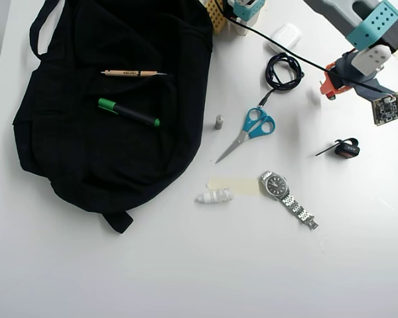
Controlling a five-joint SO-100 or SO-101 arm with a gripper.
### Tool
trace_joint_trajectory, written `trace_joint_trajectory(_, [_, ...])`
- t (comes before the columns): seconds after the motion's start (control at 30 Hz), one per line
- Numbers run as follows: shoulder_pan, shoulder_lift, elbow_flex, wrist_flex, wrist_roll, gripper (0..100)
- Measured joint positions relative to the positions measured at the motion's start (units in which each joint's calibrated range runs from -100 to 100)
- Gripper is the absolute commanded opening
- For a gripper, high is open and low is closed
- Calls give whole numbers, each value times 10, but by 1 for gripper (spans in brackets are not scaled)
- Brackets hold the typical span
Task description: Put the usb stick into the black bag
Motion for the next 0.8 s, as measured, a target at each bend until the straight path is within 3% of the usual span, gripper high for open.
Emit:
trace_joint_trajectory(0.37, [0, 0, -209, 159, 0, 2])
trace_joint_trajectory(0.8, [21, -81, -263, 169, 0, 2])
